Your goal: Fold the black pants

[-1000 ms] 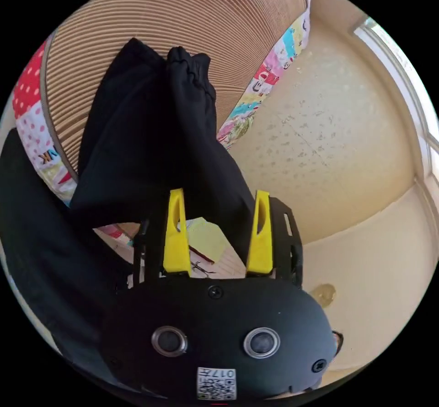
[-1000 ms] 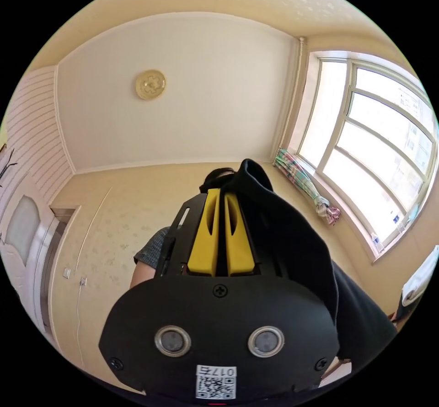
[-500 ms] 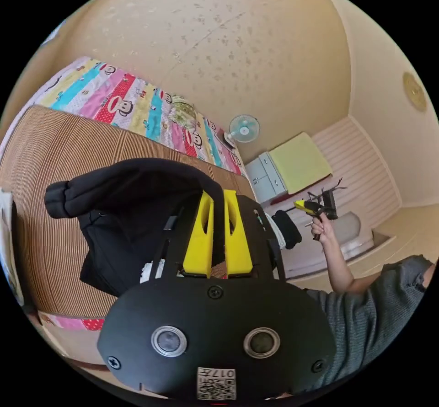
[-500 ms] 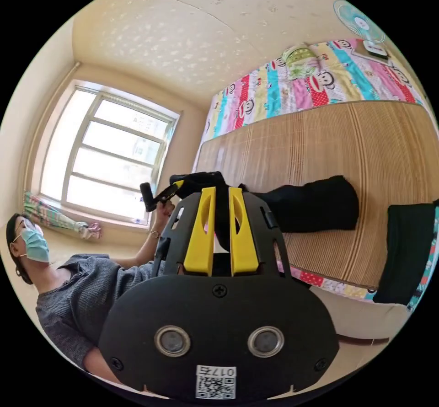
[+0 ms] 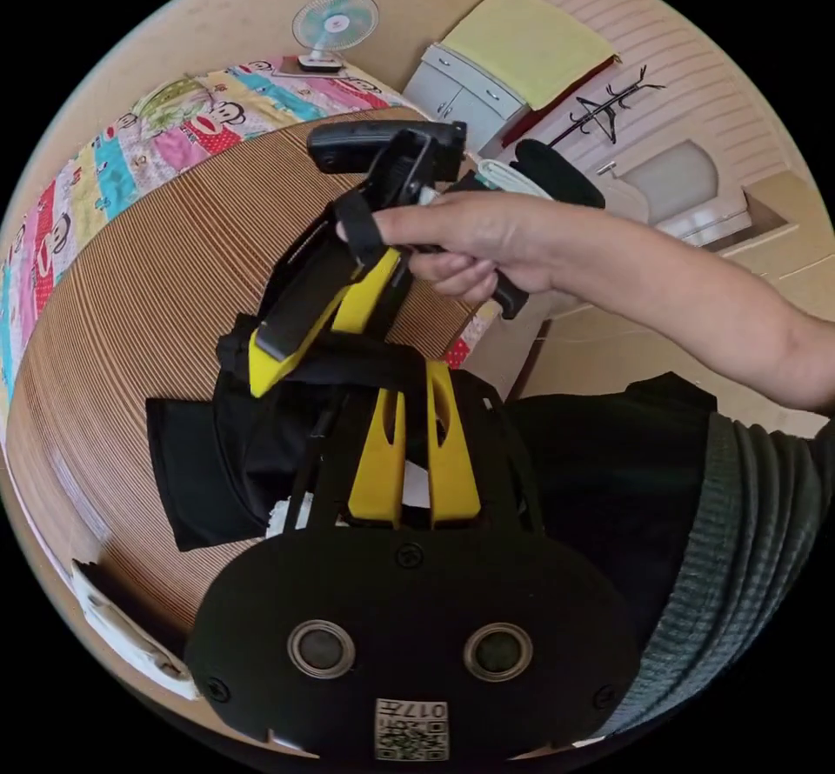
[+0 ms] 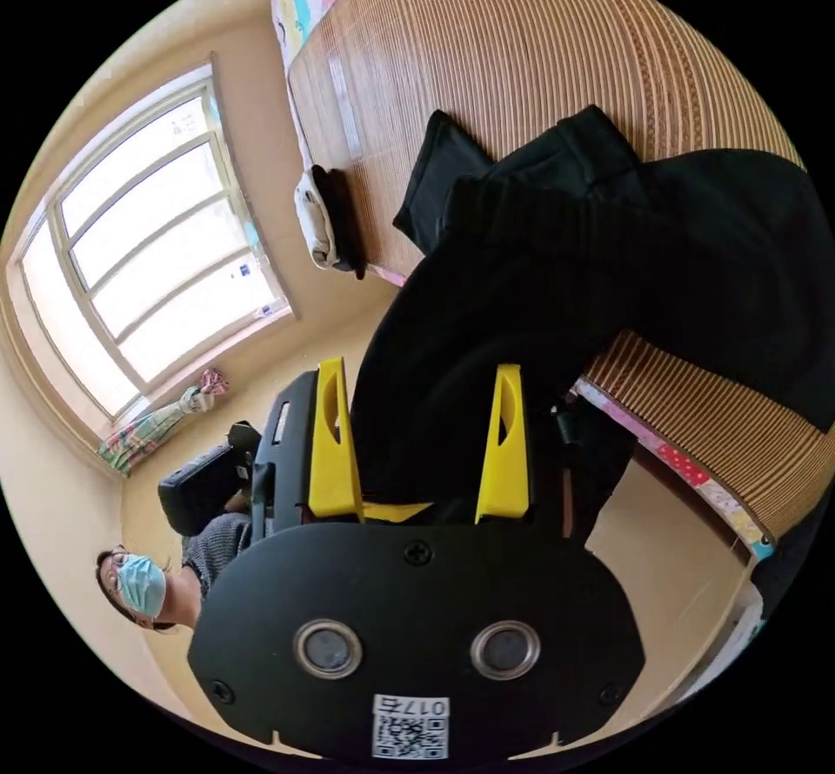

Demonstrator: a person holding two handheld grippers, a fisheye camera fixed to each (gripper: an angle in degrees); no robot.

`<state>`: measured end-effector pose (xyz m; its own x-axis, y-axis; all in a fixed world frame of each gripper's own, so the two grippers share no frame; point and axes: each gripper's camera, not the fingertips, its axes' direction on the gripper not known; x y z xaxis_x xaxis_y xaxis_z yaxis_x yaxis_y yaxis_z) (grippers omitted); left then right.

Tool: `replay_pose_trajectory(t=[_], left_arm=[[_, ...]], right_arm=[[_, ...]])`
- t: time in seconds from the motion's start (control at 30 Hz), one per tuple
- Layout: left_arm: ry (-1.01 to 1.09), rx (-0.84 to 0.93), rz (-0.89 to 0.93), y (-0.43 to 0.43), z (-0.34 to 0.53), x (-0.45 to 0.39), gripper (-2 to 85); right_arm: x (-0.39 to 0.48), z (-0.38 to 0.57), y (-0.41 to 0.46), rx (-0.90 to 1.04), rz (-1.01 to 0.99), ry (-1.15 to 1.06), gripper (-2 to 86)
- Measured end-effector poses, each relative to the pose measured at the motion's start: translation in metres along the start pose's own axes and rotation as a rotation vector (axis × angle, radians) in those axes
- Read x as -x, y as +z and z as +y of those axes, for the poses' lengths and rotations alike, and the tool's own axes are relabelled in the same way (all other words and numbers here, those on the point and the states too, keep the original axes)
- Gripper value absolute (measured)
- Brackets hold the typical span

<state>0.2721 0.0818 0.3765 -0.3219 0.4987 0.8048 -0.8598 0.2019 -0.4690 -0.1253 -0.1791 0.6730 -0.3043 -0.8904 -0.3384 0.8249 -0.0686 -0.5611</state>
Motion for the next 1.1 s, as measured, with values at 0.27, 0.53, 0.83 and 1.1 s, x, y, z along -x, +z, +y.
replay_pose_trajectory(t=[0.27, 0.53, 0.83, 1.1], left_arm=[[0.061, 0.020, 0.005, 0.046, 0.003, -0.050, 3.8], [0.056, -0.010, -0.005, 0.052, 0.027, -0.063, 3.9], [0.083, -0.346, 0.141, -0.046, 0.091, -0.050, 6.3], [-0.214, -0.760, 0.155, -0.179, 0.204, 0.011, 12.6]], right_arm=[[0.036, -0.044, 0.098, 0.228, 0.463, 0.078, 27.2], [0.092, 0.015, 0.109, -0.087, 0.568, -0.040, 7.2], [0.285, 0.289, 0.132, -0.778, 0.899, -0.603, 0.7], [0.401, 0.535, 0.227, -1.268, 1.276, -1.042, 0.4]])
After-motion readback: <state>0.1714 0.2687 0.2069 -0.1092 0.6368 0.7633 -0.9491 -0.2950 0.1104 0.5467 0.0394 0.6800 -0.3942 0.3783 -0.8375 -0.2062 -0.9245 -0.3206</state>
